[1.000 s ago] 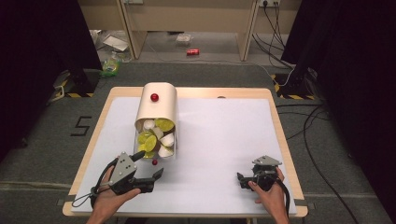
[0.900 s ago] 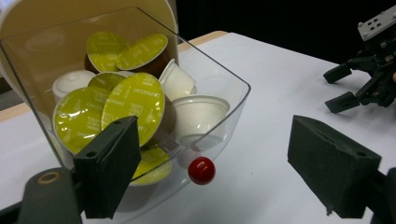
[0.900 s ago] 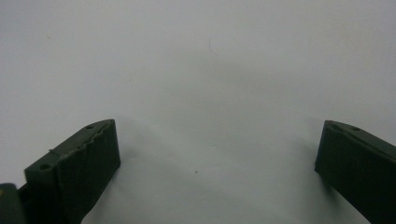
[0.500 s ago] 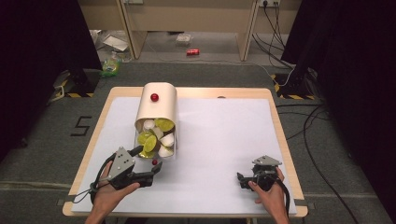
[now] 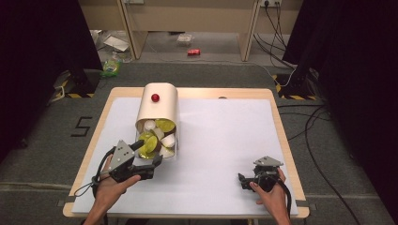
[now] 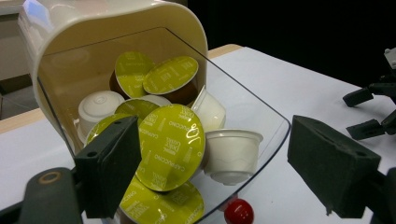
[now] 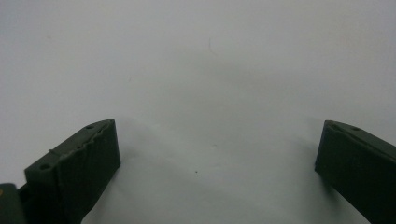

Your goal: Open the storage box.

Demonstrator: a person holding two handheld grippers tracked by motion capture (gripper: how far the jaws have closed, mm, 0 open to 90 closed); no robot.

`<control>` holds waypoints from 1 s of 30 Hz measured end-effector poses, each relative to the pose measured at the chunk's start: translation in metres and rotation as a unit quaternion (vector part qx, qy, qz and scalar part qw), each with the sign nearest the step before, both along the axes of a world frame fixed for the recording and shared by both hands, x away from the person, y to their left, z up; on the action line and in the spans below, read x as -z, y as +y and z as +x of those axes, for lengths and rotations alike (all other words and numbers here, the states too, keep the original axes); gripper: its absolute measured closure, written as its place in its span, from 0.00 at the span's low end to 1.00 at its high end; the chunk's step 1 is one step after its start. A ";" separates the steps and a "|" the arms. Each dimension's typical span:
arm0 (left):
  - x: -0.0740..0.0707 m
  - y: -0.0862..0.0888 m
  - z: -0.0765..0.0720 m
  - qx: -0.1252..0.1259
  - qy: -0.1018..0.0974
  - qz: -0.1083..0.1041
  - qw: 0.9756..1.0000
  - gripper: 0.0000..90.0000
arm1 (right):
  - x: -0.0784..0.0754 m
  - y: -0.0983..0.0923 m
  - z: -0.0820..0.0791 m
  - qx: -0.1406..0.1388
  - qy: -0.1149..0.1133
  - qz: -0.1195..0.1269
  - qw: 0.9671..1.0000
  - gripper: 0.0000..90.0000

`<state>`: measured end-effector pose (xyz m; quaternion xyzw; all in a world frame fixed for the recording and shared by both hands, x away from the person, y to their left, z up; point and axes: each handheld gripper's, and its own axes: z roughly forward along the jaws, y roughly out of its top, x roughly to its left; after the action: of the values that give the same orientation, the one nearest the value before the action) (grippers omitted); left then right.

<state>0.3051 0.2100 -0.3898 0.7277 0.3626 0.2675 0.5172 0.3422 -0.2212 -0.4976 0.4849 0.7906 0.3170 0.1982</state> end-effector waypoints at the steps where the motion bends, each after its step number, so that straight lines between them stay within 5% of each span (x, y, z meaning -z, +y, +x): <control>1: 0.000 0.000 0.001 0.000 0.000 -0.001 1.000 0.19 | 0.000 0.000 0.000 0.000 0.000 0.000 1.000 0.00; 30: -0.001 0.005 0.020 -0.024 0.018 -0.015 0.999 0.21 | 0.000 0.000 0.000 0.000 0.000 0.001 1.000 0.00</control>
<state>0.3253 0.2149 -0.3886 0.7155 0.3932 0.2613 0.5150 0.3422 -0.2213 -0.4977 0.4850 0.7906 0.3175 0.1976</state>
